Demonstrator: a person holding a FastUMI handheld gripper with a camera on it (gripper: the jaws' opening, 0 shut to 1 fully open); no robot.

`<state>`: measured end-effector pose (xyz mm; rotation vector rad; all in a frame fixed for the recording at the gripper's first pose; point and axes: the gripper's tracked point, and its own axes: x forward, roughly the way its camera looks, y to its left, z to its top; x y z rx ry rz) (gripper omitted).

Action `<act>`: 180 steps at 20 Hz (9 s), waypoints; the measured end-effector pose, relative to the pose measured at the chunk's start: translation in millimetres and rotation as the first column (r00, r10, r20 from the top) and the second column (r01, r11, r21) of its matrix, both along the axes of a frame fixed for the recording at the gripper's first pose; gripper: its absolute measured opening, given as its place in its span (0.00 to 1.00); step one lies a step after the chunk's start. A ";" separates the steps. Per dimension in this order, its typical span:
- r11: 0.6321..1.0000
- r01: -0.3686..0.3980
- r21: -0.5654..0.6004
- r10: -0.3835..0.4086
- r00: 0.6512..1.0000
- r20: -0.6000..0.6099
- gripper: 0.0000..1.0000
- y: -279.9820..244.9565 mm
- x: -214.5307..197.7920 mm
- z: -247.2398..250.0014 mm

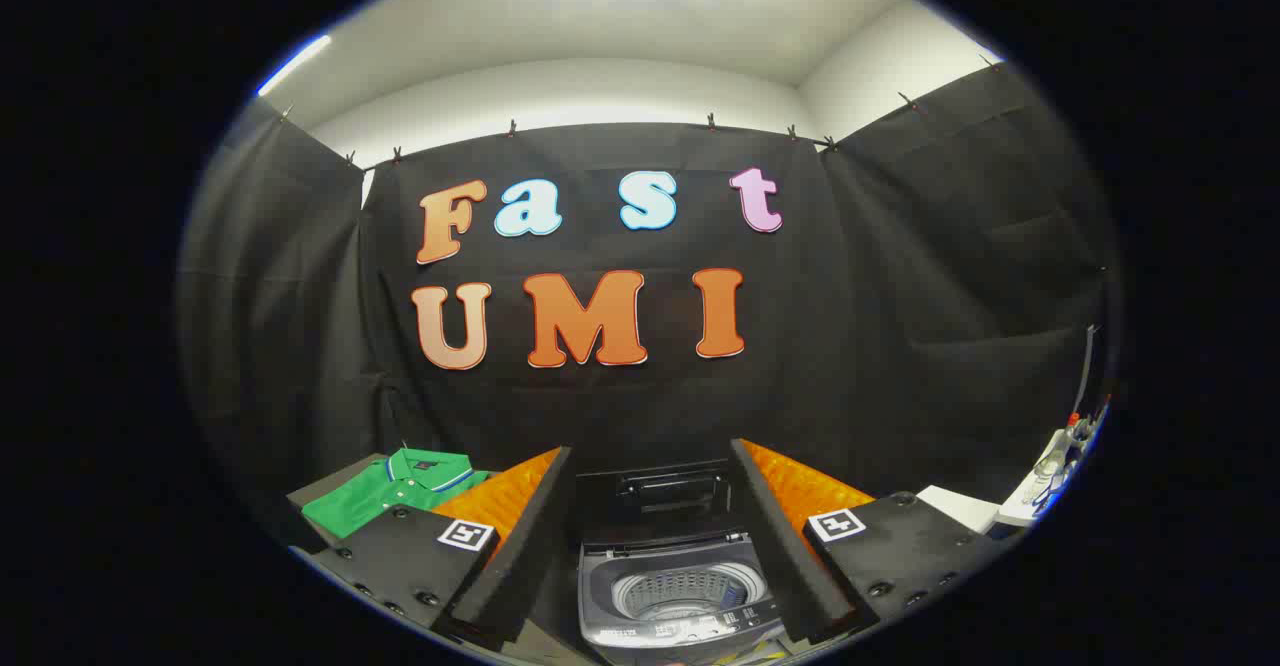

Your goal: Put the clothes into the washing machine and then close the washing machine lid.

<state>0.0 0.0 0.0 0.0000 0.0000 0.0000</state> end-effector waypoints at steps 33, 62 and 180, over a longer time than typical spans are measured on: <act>0.992 -0.123 -0.039 0.124 0.992 0.026 0.98 77.4 19.9 17.8; 0.930 -0.337 0.144 0.358 0.755 -0.549 0.99 398.2 107.6 -190.8; 0.996 -0.043 0.080 0.091 0.503 -0.859 1.00 -120.4 236.8 -517.0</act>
